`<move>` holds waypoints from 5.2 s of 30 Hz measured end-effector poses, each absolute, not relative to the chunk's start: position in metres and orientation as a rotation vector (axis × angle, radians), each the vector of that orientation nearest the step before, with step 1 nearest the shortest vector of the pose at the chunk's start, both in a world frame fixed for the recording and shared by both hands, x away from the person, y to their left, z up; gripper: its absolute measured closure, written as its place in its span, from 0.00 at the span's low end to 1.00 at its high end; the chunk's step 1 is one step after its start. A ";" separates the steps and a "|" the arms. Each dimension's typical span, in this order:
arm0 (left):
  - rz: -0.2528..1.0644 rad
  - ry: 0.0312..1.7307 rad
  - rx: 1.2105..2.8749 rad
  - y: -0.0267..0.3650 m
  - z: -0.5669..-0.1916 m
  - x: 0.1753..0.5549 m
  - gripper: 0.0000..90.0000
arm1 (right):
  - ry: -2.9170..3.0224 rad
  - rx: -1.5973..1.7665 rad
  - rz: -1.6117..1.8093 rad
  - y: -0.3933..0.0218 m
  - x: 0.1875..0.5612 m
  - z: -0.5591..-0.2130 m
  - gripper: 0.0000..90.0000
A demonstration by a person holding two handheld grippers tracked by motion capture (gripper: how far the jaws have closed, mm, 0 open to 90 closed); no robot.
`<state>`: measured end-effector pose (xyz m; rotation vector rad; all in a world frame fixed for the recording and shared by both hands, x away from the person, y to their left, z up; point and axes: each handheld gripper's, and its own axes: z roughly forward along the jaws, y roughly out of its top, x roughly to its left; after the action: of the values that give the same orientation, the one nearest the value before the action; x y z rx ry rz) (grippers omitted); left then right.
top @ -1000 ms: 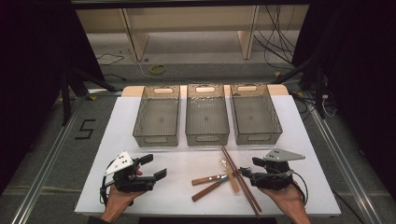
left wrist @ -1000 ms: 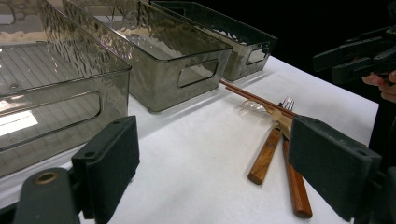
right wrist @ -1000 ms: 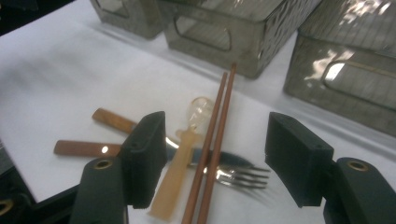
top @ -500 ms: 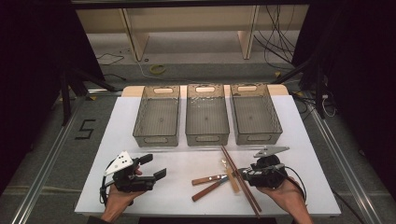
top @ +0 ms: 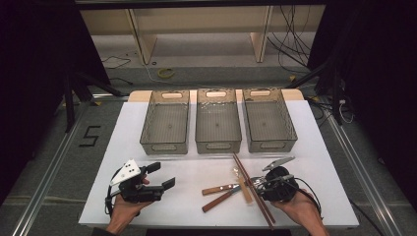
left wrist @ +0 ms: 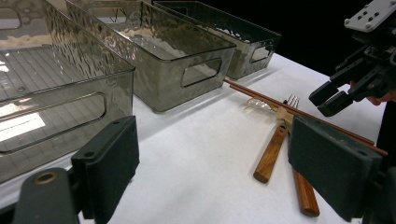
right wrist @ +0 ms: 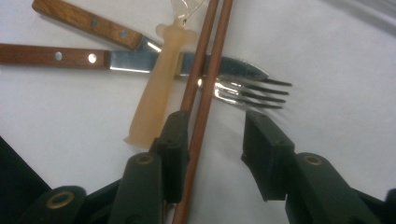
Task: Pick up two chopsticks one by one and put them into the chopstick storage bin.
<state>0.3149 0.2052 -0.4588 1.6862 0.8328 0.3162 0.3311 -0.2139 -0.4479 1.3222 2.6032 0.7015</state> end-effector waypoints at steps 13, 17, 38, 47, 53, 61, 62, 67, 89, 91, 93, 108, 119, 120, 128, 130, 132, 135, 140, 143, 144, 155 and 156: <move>0.315 0.828 1.684 0.204 -0.459 0.315 0.17 | 2.656 1.332 0.661 -0.211 0.332 -0.457 0.76; 0.317 0.826 1.685 0.204 -0.459 0.314 0.18 | 2.669 1.331 0.645 -0.210 0.334 -0.460 0.78; 0.312 0.823 1.700 0.204 -0.460 0.315 0.18 | 2.641 1.384 0.691 -0.221 0.340 -0.461 0.94; 0.283 0.835 1.703 0.202 -0.461 0.317 0.18 | 2.577 1.308 0.785 -0.222 0.336 -0.439 0.94; 0.308 0.836 1.719 0.201 -0.460 0.318 0.18 | 2.583 1.236 0.810 -0.210 0.338 -0.431 0.94; 0.302 0.801 1.786 0.194 -0.449 0.321 0.18 | 2.684 1.047 0.779 -0.185 0.338 -0.420 0.94; 0.306 0.789 1.800 0.193 -0.446 0.321 0.18 | 2.696 1.023 0.775 -0.181 0.338 -0.419 0.94; 0.306 0.717 1.895 0.179 -0.434 0.325 0.18 | 2.752 0.899 0.743 -0.164 0.337 -0.414 0.94; 0.322 0.335 2.318 0.103 -0.411 0.331 0.26 | 2.888 0.467 0.669 -0.127 0.322 -0.402 0.94; 0.328 0.313 2.339 0.101 -0.411 0.330 0.31 | 2.900 0.420 0.646 -0.125 0.320 -0.402 0.94; 0.325 0.284 2.357 0.100 -0.412 0.329 0.36 | 2.907 0.397 0.640 -0.124 0.319 -0.403 0.94; 0.306 0.142 2.475 0.091 -0.421 0.323 0.66 | 2.928 0.297 0.632 -0.118 0.314 -0.405 0.94; 0.278 0.082 2.517 0.088 -0.424 0.321 0.80 | 2.938 0.234 0.624 -0.117 0.312 -0.407 0.94; 0.277 0.075 2.525 0.088 -0.425 0.321 0.83 | 2.944 0.227 0.624 -0.116 0.312 -0.408 0.94; 0.252 0.011 2.543 0.087 -0.426 0.318 0.88 | 2.933 0.167 0.613 -0.117 0.311 -0.409 0.93; 0.237 -0.004 2.536 0.087 -0.427 0.317 0.92 | 2.923 0.155 0.613 -0.118 0.312 -0.409 0.91; 0.229 -0.007 2.532 0.085 -0.427 0.317 0.93 | 2.917 0.197 0.607 -0.120 0.315 -0.408 0.88; 0.244 -0.004 2.533 0.087 -0.426 0.317 0.93 | 2.894 0.228 0.603 -0.123 0.318 -0.406 0.76; 0.282 0.067 2.515 0.097 -0.422 0.324 0.93 | 2.862 0.394 0.680 -0.133 0.324 -0.396 0.48; 0.299 0.149 2.502 0.102 -0.421 0.328 0.93 | 2.785 0.557 0.799 -0.145 0.328 -0.390 0.41; 0.306 0.183 2.496 0.104 -0.421 0.330 0.93 | 2.746 0.588 0.825 -0.149 0.328 -0.390 0.41; 0.362 0.504 2.373 0.128 -0.416 0.351 0.93 | 2.572 0.967 0.960 -0.185 0.331 -0.408 0.34; 0.361 0.530 2.362 0.131 -0.416 0.354 0.93 | 2.572 0.967 0.960 -0.185 0.331 -0.408 0.34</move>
<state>0.3540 0.1307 -0.4158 2.3615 0.5299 0.3608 0.3315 -0.1847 -0.4081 0.9670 2.5722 0.9601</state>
